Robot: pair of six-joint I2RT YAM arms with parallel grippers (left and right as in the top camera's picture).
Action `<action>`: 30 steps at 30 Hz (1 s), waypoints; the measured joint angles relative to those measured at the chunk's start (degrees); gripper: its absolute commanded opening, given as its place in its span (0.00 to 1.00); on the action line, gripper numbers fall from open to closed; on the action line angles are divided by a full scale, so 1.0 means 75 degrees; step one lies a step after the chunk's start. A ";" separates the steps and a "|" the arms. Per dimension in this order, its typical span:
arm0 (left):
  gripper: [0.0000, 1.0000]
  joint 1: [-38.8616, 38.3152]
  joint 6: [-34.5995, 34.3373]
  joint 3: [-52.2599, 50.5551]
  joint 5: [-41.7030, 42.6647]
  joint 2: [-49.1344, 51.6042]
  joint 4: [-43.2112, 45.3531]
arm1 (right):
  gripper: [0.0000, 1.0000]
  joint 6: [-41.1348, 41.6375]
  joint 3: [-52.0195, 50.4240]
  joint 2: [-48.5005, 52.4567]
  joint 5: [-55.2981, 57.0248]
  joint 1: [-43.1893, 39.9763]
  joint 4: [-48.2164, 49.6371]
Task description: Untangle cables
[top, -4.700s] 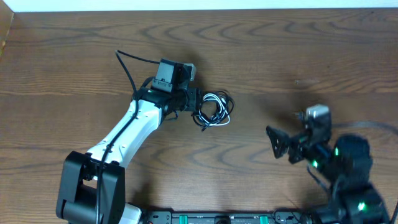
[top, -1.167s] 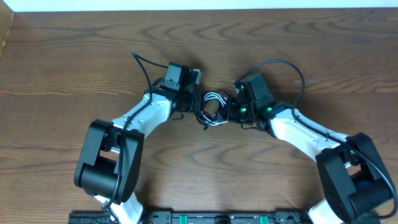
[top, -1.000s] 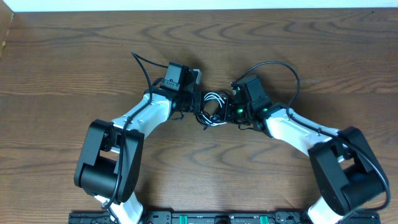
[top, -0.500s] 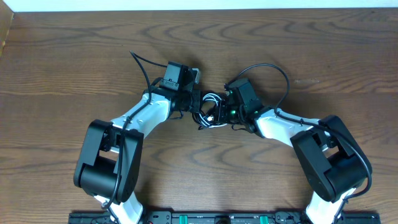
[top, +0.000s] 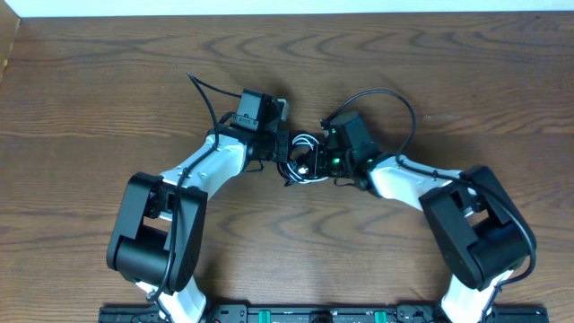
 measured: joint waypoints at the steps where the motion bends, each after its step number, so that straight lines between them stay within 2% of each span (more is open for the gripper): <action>1: 0.13 0.0006 0.0003 0.0000 -0.0029 0.0000 0.0000 | 0.03 -0.0009 -0.0006 0.0000 -0.0221 -0.0087 0.0055; 7: 0.12 0.0006 0.0003 0.0000 -0.0055 0.0000 -0.0006 | 0.01 -0.0029 -0.0012 -0.0003 -0.1527 -0.0583 0.0134; 13: 0.13 0.0006 0.0003 0.0000 -0.0055 0.0000 -0.0006 | 0.01 -0.0149 -0.0015 -0.0003 -0.1880 -0.0493 0.0125; 23: 0.12 0.0000 0.0003 0.0000 -0.0052 0.0000 -0.0006 | 0.01 -0.0079 0.0012 -0.0029 -0.0245 0.0181 -0.0087; 30: 0.12 0.0000 0.0003 0.0000 -0.0047 0.0000 0.0000 | 0.02 0.0289 0.0169 0.0201 0.0574 0.0187 -0.0385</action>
